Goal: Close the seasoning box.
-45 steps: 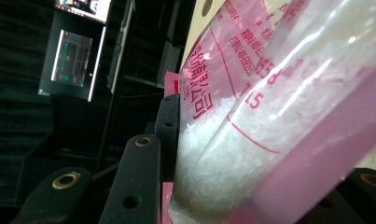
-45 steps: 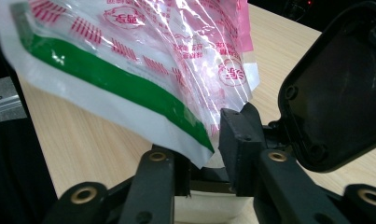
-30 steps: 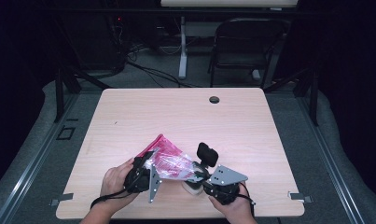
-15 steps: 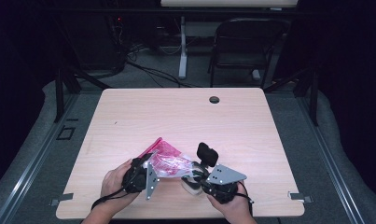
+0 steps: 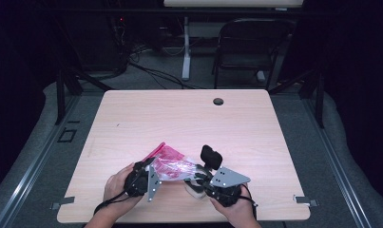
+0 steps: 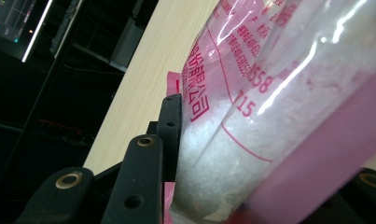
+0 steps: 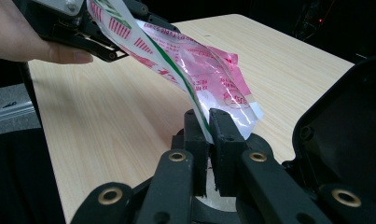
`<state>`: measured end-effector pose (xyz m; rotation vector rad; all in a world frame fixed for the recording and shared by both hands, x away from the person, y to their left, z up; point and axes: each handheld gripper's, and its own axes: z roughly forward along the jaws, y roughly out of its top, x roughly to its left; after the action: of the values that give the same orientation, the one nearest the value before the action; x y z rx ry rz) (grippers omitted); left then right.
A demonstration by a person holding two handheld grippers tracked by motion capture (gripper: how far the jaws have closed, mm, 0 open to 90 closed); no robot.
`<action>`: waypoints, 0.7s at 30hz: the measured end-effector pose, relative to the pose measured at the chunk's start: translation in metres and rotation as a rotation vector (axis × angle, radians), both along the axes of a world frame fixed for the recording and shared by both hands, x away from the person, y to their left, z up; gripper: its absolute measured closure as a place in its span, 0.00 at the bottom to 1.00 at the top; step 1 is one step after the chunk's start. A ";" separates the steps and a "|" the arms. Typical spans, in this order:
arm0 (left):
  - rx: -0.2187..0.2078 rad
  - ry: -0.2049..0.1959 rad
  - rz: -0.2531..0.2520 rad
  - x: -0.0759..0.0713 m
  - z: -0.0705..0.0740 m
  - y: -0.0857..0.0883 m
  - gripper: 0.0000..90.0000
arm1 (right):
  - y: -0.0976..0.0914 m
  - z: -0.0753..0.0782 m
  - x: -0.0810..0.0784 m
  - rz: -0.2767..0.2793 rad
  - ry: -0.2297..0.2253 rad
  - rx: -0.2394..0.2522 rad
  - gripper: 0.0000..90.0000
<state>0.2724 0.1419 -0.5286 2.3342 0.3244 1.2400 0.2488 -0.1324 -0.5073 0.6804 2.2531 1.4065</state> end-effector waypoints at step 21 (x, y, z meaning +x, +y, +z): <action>-0.043 0.100 0.010 0.006 -0.011 0.003 0.79 | 0.003 -0.002 0.002 0.007 0.014 -0.007 0.92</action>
<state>0.2787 0.1450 -0.5401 2.3656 0.3924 1.1115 0.2503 -0.1291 -0.5095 0.6820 2.2723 1.4008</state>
